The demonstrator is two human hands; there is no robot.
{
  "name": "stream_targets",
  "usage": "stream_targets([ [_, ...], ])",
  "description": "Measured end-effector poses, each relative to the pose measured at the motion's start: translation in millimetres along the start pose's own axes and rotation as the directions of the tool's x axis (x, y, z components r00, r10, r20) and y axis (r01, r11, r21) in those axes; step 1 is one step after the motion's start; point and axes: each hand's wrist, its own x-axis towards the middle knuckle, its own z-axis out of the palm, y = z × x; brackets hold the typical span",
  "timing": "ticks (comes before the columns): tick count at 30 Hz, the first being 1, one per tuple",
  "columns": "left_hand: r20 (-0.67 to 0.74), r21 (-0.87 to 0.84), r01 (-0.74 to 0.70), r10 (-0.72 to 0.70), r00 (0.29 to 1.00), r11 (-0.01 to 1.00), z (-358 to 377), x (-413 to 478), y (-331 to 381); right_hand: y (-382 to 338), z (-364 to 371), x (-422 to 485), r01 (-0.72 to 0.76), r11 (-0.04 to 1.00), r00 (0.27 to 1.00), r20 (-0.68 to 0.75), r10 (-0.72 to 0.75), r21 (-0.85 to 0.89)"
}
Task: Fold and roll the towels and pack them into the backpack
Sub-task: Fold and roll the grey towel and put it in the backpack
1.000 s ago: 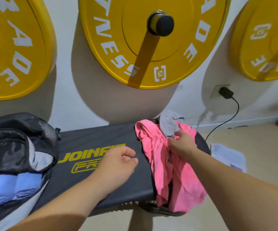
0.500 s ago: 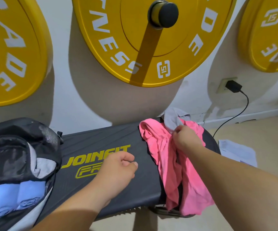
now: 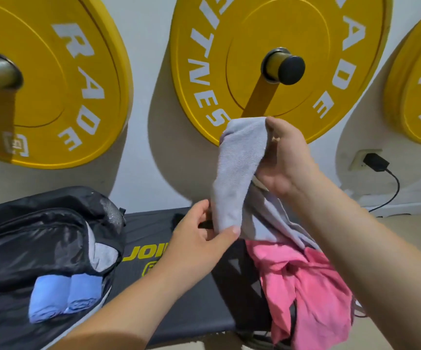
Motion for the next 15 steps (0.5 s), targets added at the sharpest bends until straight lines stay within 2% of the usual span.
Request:
stream_targets([
  [2, -0.056, 0.028, -0.080, 0.082, 0.995, 0.996, -9, 0, 8, -9, 20, -17, 0.035, 0.997, 0.987, 0.156, -0.025, -0.061],
  [4, -0.183, 0.051, -0.129, 0.136, 0.974, 0.990, -19, 1, 16, -9, 34, -26, 0.111, 0.984, 0.966, 0.248, -0.075, -0.137],
  [7, -0.307, 0.040, -0.109, 0.117, 0.944, 0.993, -35, 0, 25, 7, 39, -20, 0.186, 0.926, 0.962, 0.255, -0.103, -0.328],
  [10, -0.338, -0.034, -0.067, 0.052, 0.940, 0.997, -48, -2, 23, 38, 23, -9, 0.153, 0.827, 0.981, 0.183, -0.063, -0.541],
  [13, -0.393, -0.126, -0.060, 0.006, 0.920, 0.990, -59, 4, 13, 75, -20, 5, -0.029, 0.557, 0.995, 0.030, 0.097, -0.830],
  [14, -0.424, -0.171, -0.062, -0.016, 0.906, 0.983, -63, 7, 14, 86, -34, 9, -0.108, 0.451, 0.980, -0.020, 0.196, -0.886],
  [15, -0.455, -0.232, -0.072, -0.043, 0.890, 0.970, -67, 10, 15, 94, -44, 9, -0.164, 0.302, 0.950, -0.067, 0.305, -0.939],
])
